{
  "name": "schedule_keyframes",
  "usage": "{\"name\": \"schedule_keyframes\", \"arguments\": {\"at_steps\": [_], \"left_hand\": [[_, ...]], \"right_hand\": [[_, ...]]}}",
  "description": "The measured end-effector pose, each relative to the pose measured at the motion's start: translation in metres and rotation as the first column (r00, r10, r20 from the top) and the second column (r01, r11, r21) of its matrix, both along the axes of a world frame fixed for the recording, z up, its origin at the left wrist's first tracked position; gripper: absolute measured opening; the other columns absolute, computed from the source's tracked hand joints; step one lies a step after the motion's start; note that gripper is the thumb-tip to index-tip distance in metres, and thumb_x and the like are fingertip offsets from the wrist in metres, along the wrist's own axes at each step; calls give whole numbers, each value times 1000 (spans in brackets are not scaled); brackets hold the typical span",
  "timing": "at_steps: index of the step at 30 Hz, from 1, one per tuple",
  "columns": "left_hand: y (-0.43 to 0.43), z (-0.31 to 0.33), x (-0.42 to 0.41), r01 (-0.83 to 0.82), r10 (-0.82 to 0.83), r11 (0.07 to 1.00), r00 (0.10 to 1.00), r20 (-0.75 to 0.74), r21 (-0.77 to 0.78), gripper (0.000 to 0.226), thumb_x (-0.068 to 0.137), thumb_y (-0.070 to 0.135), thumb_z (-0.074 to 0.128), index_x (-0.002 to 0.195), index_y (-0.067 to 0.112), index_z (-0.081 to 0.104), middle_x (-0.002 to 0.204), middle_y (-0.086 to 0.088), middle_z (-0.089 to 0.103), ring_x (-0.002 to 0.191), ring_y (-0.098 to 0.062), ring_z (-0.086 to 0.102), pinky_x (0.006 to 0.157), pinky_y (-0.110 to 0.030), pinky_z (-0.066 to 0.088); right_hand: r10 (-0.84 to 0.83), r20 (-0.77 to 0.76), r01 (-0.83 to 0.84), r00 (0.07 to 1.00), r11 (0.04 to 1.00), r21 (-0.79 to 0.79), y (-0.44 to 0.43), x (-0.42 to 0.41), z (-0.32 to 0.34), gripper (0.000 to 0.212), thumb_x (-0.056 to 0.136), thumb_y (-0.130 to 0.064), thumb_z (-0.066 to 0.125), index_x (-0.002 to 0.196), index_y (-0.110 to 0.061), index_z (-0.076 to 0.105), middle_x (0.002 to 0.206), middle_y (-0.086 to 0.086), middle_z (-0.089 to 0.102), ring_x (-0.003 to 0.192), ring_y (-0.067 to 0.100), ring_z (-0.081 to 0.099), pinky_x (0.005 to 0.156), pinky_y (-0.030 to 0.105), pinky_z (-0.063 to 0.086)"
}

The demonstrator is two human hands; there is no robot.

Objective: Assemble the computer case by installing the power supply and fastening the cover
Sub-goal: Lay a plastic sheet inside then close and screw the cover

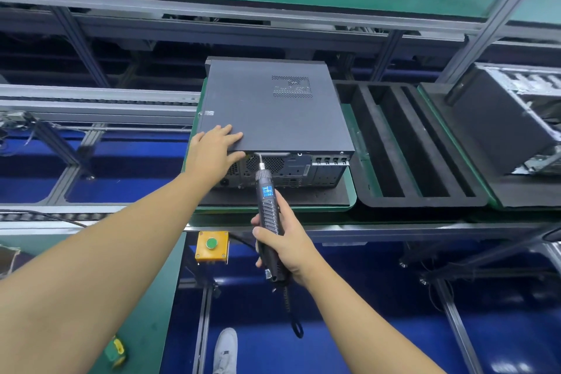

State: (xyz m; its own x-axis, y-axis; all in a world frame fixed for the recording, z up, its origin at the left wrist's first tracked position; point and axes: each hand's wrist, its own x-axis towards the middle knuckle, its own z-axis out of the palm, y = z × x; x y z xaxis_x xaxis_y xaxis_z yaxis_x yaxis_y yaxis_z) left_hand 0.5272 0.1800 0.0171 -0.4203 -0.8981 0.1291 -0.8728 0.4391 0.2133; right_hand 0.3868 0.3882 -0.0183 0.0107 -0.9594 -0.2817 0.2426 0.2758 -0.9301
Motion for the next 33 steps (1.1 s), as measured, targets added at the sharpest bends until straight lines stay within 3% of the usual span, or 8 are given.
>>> {"name": "schedule_keyframes", "arguments": {"at_steps": [4,7,9,11,15,19,29,33], "left_hand": [[44,-8,-3,-71,17,985,949,-315,-160,33,92,33,67,122,18,65,128,-5,58,119,-27,52,96,-45,38],[73,-8,-9,2,308,892,730,-610,453,32,101,43,50,101,16,67,97,-4,69,79,-15,63,77,-39,52],[94,-9,-8,229,573,559,587,-571,797,55,100,61,37,103,15,68,92,-6,72,67,-14,63,62,-32,48],[112,-15,6,369,641,425,522,-563,826,66,93,70,36,102,18,75,94,-7,73,71,-15,62,59,-27,48],[137,-27,55,388,709,457,385,-592,800,64,84,67,47,109,16,75,112,-12,72,88,-19,64,73,-31,53],[151,-45,115,318,784,466,284,-552,825,55,95,54,51,121,8,67,117,-16,67,88,-21,59,71,-32,49],[136,-88,213,110,920,354,139,-367,929,32,105,38,45,120,13,60,110,-5,71,88,-23,66,86,-46,55],[123,-120,231,-6,946,286,161,-281,958,24,104,18,50,122,7,60,105,-12,68,81,-22,60,70,-34,50]], "right_hand": [[-13,26,13,1000,1000,-24,1,-9,6,91,84,-19,75,155,-53,29,108,3,66,75,25,66,63,41,60],[-39,31,40,999,999,-26,0,-7,11,84,86,-14,70,154,-47,32,118,4,66,78,24,68,69,39,60],[-34,-1,34,999,999,-22,-4,-1,13,75,86,-14,68,150,-39,38,120,3,67,83,24,70,75,42,61],[15,-75,-16,997,1000,-10,-11,9,14,65,86,-15,67,141,-38,42,124,0,67,92,26,71,87,50,60],[182,-217,-174,959,983,55,-27,49,7,45,94,-13,66,118,-43,41,119,-9,70,100,15,71,80,30,59],[309,-225,-285,924,949,136,-40,107,-16,45,95,-11,68,128,-22,38,124,0,69,108,28,70,94,49,58],[526,-335,-414,782,840,352,-86,226,-69,42,88,-13,75,122,-16,50,101,7,64,87,23,68,79,38,60],[560,-430,-396,709,819,415,-101,259,-100,42,89,-12,77,125,-9,56,110,15,65,107,34,67,99,49,54]]}}
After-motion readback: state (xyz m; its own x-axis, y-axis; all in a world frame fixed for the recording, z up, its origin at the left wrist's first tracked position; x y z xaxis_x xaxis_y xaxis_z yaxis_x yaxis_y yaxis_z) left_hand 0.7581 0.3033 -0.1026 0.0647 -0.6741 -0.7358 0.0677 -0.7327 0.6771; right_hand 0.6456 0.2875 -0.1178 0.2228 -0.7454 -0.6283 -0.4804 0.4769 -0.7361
